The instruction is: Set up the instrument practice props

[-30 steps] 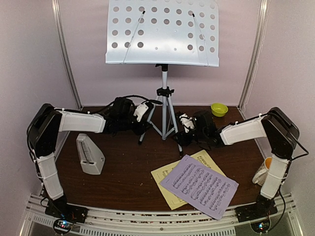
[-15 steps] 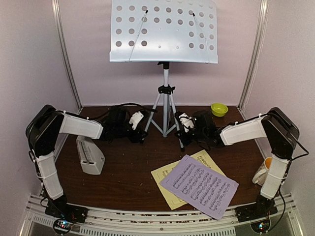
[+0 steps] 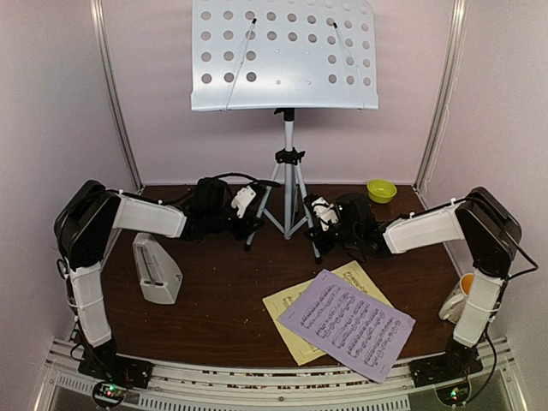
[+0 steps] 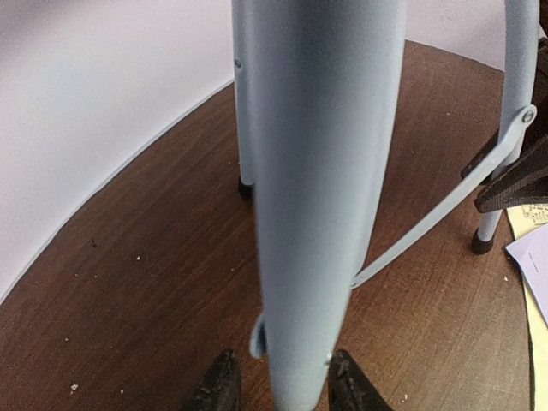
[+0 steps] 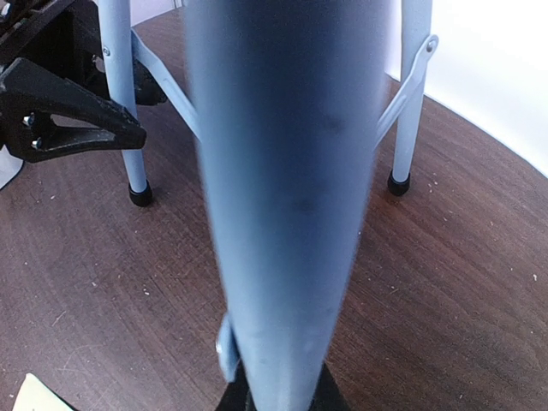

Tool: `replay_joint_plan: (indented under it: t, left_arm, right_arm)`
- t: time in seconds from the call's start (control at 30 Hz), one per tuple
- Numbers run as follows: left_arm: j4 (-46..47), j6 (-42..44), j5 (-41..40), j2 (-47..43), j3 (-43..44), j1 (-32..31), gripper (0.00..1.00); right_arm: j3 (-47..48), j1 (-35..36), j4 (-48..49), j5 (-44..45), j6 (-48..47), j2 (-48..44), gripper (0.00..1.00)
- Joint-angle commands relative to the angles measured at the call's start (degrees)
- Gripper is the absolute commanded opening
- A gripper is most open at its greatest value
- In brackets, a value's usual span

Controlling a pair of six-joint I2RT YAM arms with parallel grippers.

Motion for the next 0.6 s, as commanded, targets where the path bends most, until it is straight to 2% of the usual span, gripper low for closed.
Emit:
replay_joint_plan:
  t: [0.0, 0.2, 0.57]
  left_arm:
    - [3.1, 0.4, 2.0, 0.7, 0.7, 0.2, 0.25]
    - [1.7, 0.6, -0.5, -2.5, -2.3, 0.3, 0.0]
    - [-1.1, -2.7, -6.4, -10.3, -8.9, 0.3, 0.0]
  right_arm:
    - [-0.4, -0.4, 1.2, -0.1, -0.1, -3.3, 0.0]
    - [-0.4, -0.9, -1.1, 0.9, 0.7, -5.0, 0.0]
    - [-2.8, -1.7, -10.9, 4.3, 2.7, -11.9, 0.0]
